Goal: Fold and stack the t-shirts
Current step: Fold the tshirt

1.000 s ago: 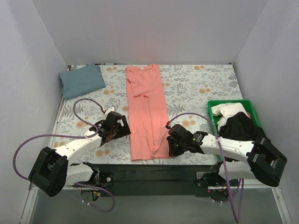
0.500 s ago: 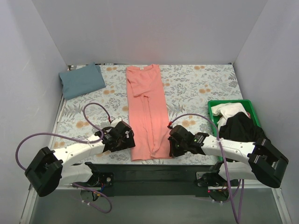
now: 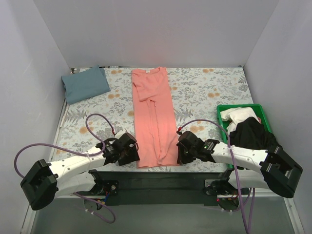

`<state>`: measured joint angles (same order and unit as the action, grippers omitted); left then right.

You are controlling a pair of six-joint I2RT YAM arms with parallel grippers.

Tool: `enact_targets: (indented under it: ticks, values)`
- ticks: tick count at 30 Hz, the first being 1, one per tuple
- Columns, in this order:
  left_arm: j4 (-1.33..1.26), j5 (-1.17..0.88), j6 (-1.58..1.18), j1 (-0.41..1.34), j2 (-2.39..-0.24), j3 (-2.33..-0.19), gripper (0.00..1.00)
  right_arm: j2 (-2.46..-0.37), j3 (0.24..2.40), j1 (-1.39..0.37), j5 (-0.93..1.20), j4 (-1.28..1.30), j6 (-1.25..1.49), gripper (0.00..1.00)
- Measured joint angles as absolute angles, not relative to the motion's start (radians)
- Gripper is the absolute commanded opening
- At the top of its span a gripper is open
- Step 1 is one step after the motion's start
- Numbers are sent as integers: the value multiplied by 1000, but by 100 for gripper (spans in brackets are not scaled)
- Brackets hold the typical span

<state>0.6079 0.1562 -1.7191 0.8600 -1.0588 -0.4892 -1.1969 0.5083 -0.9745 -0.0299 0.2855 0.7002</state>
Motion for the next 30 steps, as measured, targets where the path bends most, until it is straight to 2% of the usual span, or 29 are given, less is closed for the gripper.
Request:
enact_targets:
  ticks: [10,13,14,21,23,25,30]
  values:
    - [574,93,-1814,928,-1045,-460,42,-1195,506,-974,-31,283,704,1]
    - [556,85,-1840,953,-1052,-455,35,-1190,501,-974,-31,278,704,1]
    - [550,83,-1847,962,-1055,-453,29,-1190,500,-974,-31,278,704,1]
    - [557,81,-1886,992,-1062,-449,19,-1189,499,-974,-30,274,704,1]
    - [567,84,-1894,997,-1062,-449,13,-1189,497,-974,-30,271,704,1]
    - [576,93,-1901,1000,-1061,-449,0,-1188,495,-974,-30,268,705,1]
    - [585,103,-1910,1005,-1061,-448,0,-1179,490,-974,-35,267,710,1]
